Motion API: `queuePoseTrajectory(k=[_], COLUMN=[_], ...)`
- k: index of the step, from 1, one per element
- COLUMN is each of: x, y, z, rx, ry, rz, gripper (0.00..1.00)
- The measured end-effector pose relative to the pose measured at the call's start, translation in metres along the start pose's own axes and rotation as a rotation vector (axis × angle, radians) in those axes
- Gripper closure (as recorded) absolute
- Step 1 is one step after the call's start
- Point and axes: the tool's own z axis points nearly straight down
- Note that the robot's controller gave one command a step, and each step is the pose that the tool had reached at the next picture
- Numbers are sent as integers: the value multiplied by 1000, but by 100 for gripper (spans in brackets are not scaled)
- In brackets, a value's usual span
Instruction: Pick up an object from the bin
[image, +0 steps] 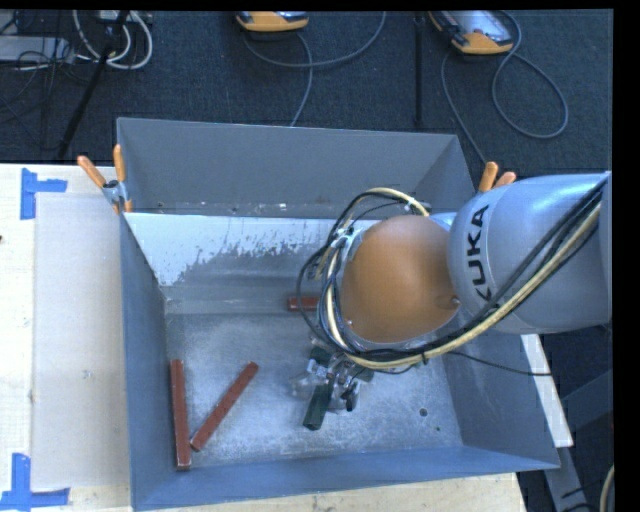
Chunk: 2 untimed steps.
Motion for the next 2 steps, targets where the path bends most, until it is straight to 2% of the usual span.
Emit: queuePoseTrajectory(k=[2], x=[-2], y=[1], z=[-22], rx=[1], ry=[0], rz=[12], gripper=[100])
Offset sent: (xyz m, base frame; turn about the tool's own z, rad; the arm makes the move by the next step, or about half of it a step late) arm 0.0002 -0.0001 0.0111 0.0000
